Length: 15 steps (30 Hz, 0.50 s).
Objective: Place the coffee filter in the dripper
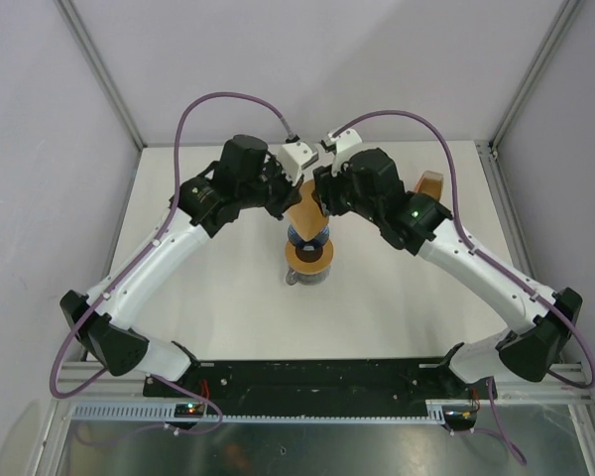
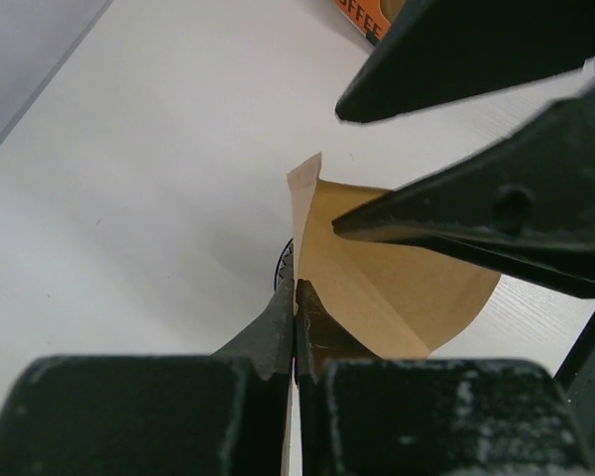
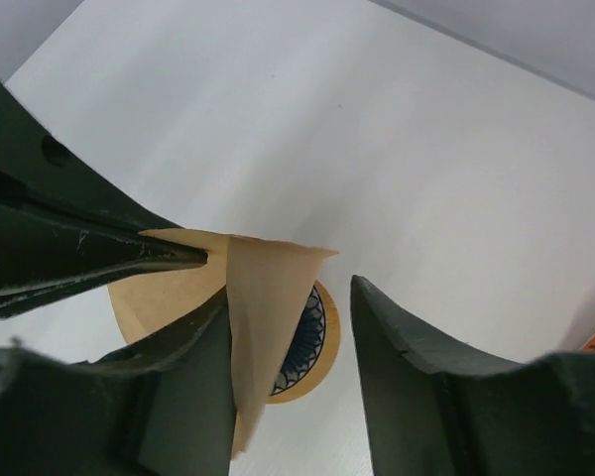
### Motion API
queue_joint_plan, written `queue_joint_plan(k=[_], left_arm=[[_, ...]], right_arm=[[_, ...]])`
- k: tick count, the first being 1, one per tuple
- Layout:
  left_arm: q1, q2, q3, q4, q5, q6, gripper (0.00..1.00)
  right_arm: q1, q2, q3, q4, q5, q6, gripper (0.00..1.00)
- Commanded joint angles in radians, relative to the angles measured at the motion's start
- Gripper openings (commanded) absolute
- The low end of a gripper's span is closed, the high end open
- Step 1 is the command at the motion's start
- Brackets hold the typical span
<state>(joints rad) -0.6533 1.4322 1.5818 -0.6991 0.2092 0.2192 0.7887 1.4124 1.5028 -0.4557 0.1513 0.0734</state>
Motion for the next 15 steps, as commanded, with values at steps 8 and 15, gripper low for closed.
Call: queue_joint_plan(k=[8,15], left_arm=[[-0.002,-0.030,-0.010,-0.005,-0.012,0.003,0.00],[-0.002,-0.040,-0.001,-0.006,-0.031,0.013,0.44]], right_arm=[[0.021,0.039,0.052,-0.069,0.221,0.058,0.11],[0.008,0.063,0.115,-0.166,0.212,0.077,0.00]])
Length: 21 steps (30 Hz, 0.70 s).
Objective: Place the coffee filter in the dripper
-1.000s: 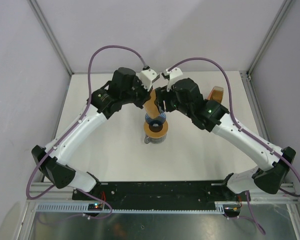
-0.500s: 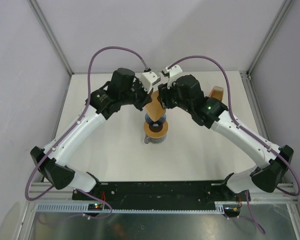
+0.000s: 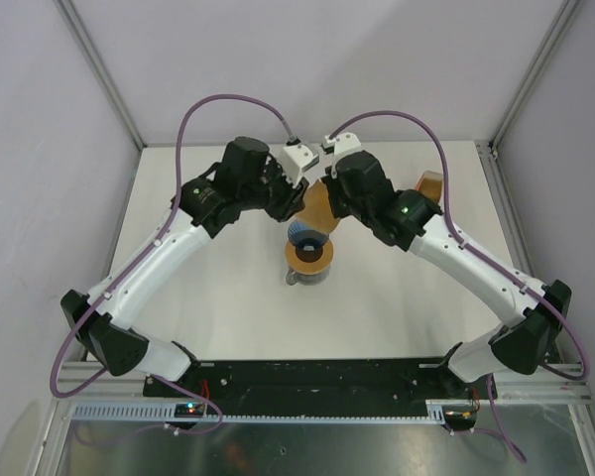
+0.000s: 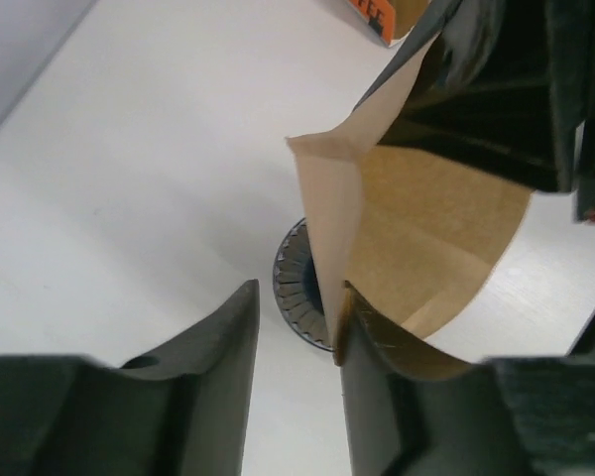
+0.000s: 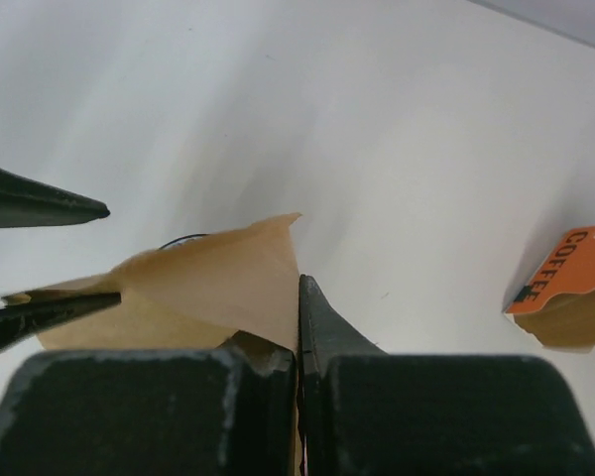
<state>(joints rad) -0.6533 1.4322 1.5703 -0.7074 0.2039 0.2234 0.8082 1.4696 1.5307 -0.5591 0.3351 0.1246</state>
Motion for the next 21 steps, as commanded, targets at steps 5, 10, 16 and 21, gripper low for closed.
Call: queue_joint_plan(k=[5,10,16,21], left_arm=[[0.005,-0.059,0.068,-0.006,-0.086,0.011,0.82],[0.054,-0.080,0.148,-0.030,-0.047,-0.004,0.97],[0.140,-0.105,0.178,-0.039,0.012,-0.021,1.00],[0.165,-0.113,0.149,-0.038,0.019,-0.017,1.00]], right_arm=[[-0.063,0.079,0.229,-0.247,-0.124,0.061,0.00],[-0.137,0.151,0.346,-0.375,-0.351,0.084,0.00],[-0.160,0.245,0.468,-0.532,-0.436,0.056,0.00],[-0.148,0.287,0.510,-0.571,-0.521,0.042,0.00]])
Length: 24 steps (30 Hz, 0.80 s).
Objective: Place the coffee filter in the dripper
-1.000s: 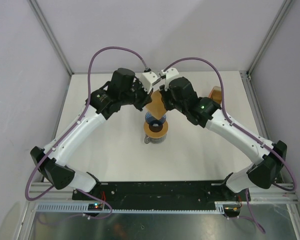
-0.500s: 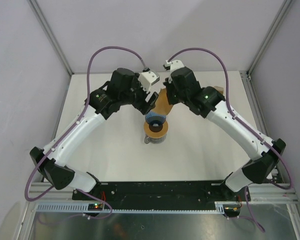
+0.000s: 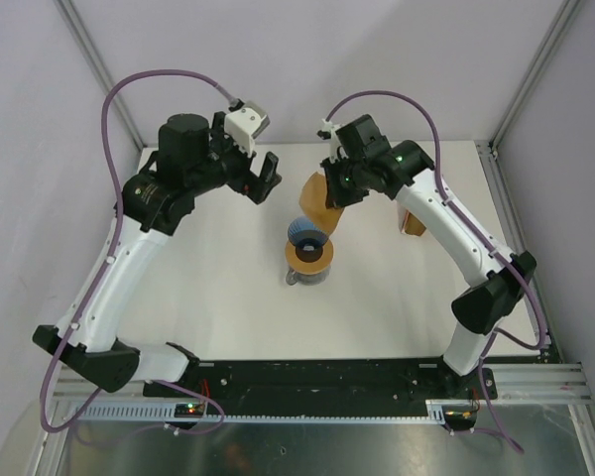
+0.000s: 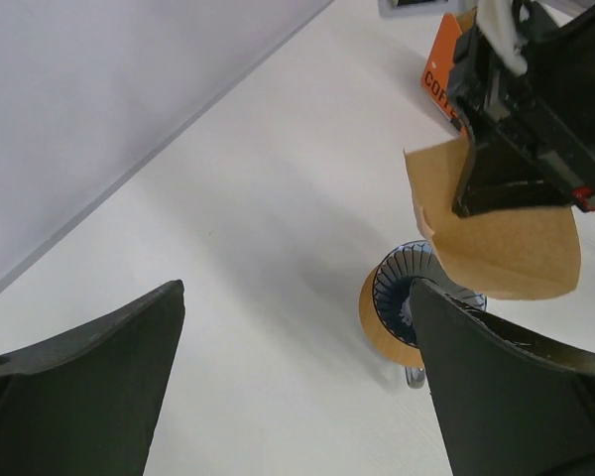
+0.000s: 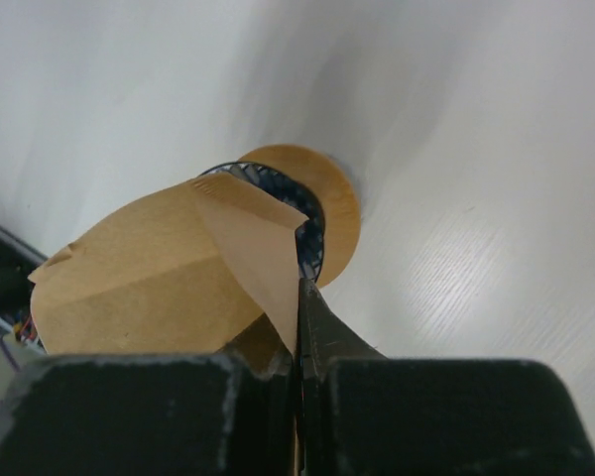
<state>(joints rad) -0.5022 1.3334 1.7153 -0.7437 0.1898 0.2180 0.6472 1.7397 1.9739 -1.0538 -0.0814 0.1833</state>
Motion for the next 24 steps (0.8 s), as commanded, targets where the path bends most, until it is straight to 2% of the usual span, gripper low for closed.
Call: queue_joint_plan(k=[1,12,24], left_arm=[[0.021,-0.016,-0.003,-0.002,0.032,-0.010,1.00],[0.048,0.001,-0.088,0.000,0.084,-0.016,1.00],[0.019,0.034,-0.199,0.000,0.184,-0.053,1.00]], right_arm=[[0.018,0.021,0.071,-0.084,-0.114,-0.019,0.00],[0.036,0.068,0.030,-0.060,-0.159,-0.023,0.00],[0.063,0.161,0.031,-0.047,-0.084,-0.024,0.00]])
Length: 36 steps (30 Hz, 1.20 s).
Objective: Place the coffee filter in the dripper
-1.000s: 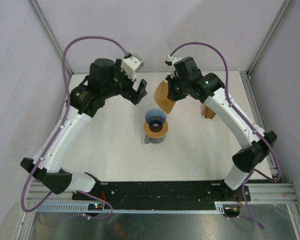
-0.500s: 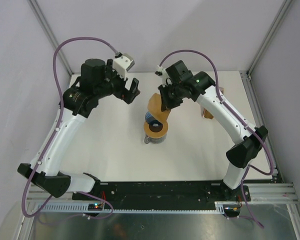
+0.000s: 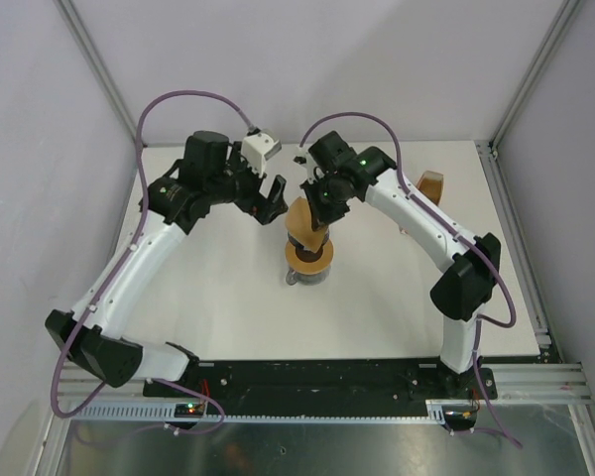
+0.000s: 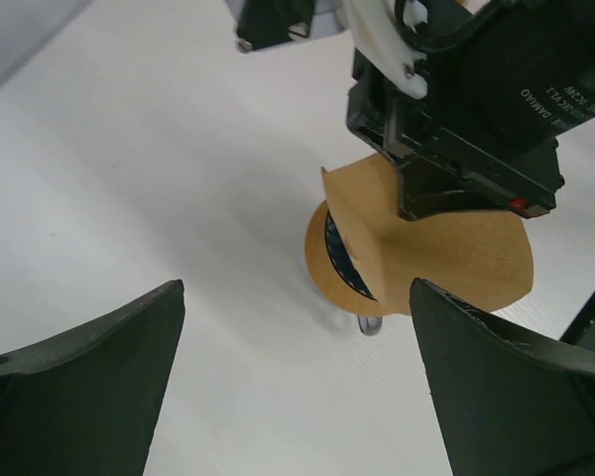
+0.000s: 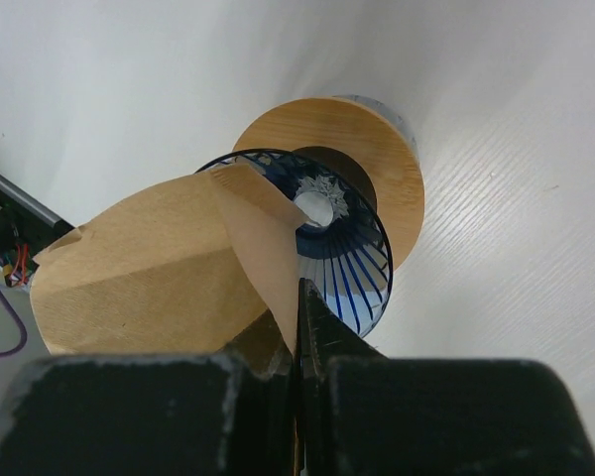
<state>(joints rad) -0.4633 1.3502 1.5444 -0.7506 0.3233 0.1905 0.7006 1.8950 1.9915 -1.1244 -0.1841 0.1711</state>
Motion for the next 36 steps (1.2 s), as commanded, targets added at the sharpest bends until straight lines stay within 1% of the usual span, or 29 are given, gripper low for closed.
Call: queue_joint_plan(k=[1,4,8,11,14,16,21,23,25,27,29,32,36], left_arm=[[-0.025,0.022,-0.036,0.006,0.049,-0.026,1.00],[-0.033,0.042,-0.056,0.007,0.040,-0.026,0.97],[-0.038,0.076,-0.067,0.010,0.034,-0.028,0.88],[-0.038,0.099,-0.066,0.017,0.044,-0.035,0.73],[-0.039,0.114,-0.061,0.022,0.051,-0.040,0.54],[-0.040,0.113,-0.061,0.024,0.053,-0.041,0.45],[-0.040,0.116,-0.074,0.026,0.058,-0.043,0.29],[-0.041,0.121,-0.080,0.025,0.067,-0.046,0.19],[-0.043,0.126,-0.084,0.025,0.077,-0.049,0.11],[-0.047,0.129,-0.085,0.024,0.079,-0.050,0.07],[-0.049,0.130,-0.085,0.026,0.078,-0.049,0.06],[-0.052,0.131,-0.086,0.024,0.076,-0.048,0.04],[-0.055,0.142,-0.090,0.026,0.078,-0.051,0.03]], right_arm=[[0.011,0.009,0.013,0.024,0.019,-0.012,0.00],[0.011,0.017,0.010,0.025,0.022,-0.017,0.00],[0.010,0.019,-0.002,0.037,0.019,-0.021,0.00],[0.010,0.024,-0.001,0.041,0.017,-0.028,0.02],[0.011,0.025,-0.001,0.045,0.018,-0.033,0.04],[0.010,0.023,-0.001,0.047,0.022,-0.037,0.06],[0.005,0.023,-0.006,0.056,0.026,-0.047,0.08],[0.003,0.023,-0.006,0.057,0.029,-0.050,0.13],[0.002,0.018,-0.006,0.058,0.034,-0.053,0.20],[0.001,0.008,-0.006,0.060,0.043,-0.058,0.25],[0.004,-0.009,-0.007,0.065,0.055,-0.067,0.32],[0.005,-0.046,-0.015,0.081,0.081,-0.075,0.36],[0.002,-0.084,-0.034,0.086,0.150,-0.078,0.38]])
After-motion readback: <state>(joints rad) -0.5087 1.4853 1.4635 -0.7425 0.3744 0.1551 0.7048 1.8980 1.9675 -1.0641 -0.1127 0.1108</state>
